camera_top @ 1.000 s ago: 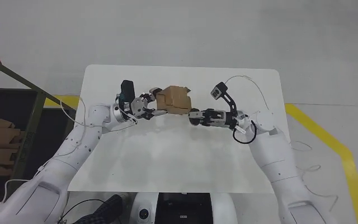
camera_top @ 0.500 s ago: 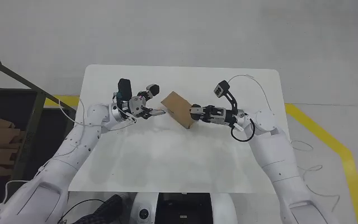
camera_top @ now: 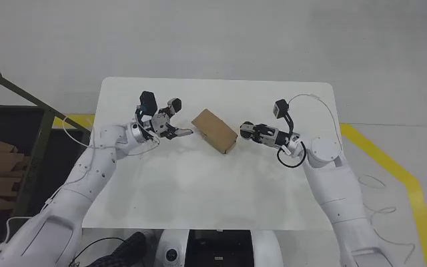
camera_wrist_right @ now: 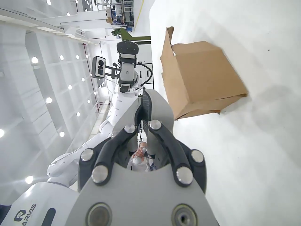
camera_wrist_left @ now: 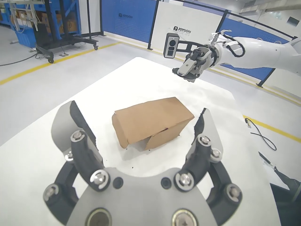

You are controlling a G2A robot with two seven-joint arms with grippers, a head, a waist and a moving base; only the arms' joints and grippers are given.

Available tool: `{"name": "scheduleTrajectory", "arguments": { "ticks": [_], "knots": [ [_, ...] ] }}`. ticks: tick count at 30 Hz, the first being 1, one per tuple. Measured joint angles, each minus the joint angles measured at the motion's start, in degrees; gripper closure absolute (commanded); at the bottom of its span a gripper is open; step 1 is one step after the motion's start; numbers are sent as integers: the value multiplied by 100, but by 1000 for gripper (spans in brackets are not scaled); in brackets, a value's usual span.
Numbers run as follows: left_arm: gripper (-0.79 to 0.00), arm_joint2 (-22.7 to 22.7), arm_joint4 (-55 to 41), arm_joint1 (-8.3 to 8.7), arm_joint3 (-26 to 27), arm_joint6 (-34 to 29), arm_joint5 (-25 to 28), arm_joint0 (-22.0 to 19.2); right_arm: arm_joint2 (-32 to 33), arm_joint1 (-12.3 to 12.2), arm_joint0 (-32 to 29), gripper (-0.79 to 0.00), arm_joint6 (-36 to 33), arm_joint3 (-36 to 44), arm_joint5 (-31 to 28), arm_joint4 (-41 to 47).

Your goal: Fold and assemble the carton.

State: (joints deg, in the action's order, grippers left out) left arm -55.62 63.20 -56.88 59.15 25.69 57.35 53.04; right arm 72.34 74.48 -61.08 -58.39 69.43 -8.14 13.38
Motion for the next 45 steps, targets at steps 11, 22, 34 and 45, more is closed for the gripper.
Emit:
{"name": "scheduleTrajectory", "arguments": {
  "ticks": [11, 22, 34, 45],
  "knots": [
    [-785, 868, -4130, -266, -547, -3684, 64, -502, -123, -2, 165, 0, -132, -363, -183, 316],
    [-785, 1005, -7310, -313, -908, -6143, -463, -932, -223, -4, 281, 0, -256, -627, -391, 601],
    [-785, 1296, -7177, -554, -1160, -6350, -858, -1003, -347, -10, 340, 0, -252, -699, -480, 728],
    [-252, 1399, -7359, -761, -1455, -6454, -868, -1130, -400, -28, 350, 0, -251, -771, -550, 835]
  ]
}}
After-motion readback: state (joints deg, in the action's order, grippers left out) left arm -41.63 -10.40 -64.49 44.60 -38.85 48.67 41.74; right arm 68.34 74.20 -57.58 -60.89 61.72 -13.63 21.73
